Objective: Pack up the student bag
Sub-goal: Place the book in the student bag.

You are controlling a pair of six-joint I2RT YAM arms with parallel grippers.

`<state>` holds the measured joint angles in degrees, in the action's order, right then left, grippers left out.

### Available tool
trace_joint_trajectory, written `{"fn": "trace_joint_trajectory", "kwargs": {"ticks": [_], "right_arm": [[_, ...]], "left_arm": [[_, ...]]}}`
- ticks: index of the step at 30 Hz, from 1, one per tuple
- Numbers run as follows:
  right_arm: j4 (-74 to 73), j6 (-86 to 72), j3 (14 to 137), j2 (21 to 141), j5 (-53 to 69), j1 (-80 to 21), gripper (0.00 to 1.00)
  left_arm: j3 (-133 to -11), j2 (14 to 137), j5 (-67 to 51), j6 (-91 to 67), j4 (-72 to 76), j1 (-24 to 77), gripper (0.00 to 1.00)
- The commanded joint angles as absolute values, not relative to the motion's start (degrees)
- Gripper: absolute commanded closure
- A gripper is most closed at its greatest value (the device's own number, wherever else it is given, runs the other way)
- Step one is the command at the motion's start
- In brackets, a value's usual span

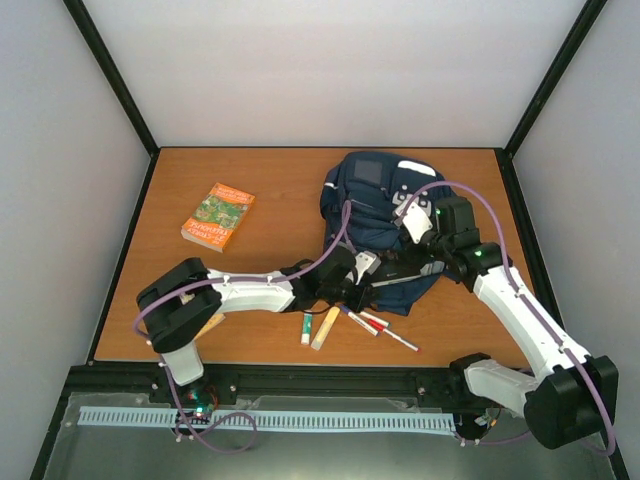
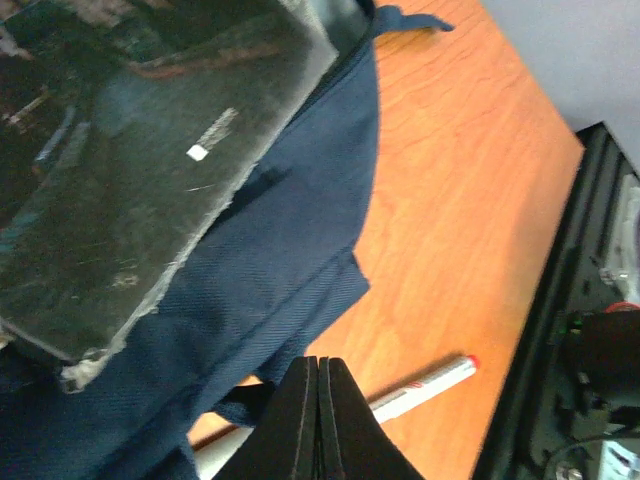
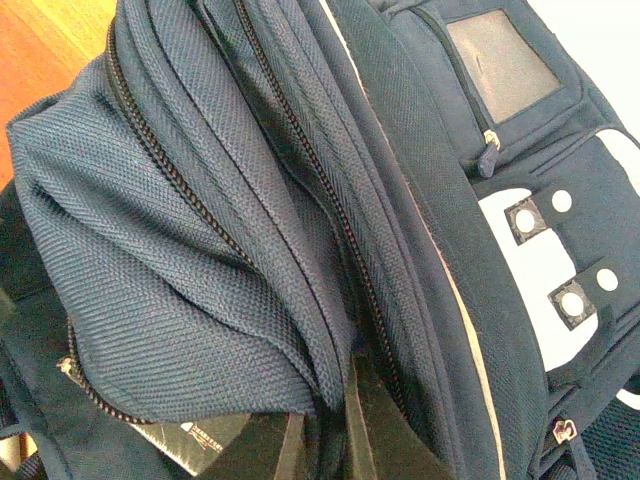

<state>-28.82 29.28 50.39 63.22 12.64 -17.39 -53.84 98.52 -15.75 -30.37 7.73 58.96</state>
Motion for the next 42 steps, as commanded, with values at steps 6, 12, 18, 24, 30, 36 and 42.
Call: {"fn": "trace_joint_trajectory", "kwargs": {"ticks": [6, 12, 18, 24, 30, 36, 42], "right_arm": [[-23.38, 27.54, 49.72, 59.19, 15.56, -17.07, 0.97], [-23.66, 28.05, 47.97, 56.97, 17.83, -17.13, 0.97], [-24.18, 28.43, 47.18, 56.71, 20.29, -17.14, 0.97], [-24.21, 28.46, 46.93, 56.61, 20.48, -17.12, 0.97], [-24.1, 28.56, 46.78, 57.46, 20.22, -17.09, 0.97], [-23.73, 28.57, 46.67, 58.66, 19.35, -17.14, 0.97], [-23.47, 28.39, 46.87, 59.35, 18.85, -17.12, 0.97]], "left_arm": [[-57.56, 105.33, -9.57, -28.06, 11.22, 59.5, 0.99], [-55.31, 105.05, 3.57, -30.25, 14.63, 59.35, 0.99], [-53.81, 106.08, 10.73, -32.64, 21.26, 57.57, 0.99], [-55.73, 110.56, 12.52, -34.22, 26.45, 55.35, 0.99], [-58.9, 114.16, 12.82, -34.99, 29.18, 53.56, 0.99], [-56.54, 110.62, 4.04, -32.58, 31.98, 53.71, 0.99], [-51.68, 106.44, -1.02, -31.59, 29.43, 55.72, 0.99]]}}
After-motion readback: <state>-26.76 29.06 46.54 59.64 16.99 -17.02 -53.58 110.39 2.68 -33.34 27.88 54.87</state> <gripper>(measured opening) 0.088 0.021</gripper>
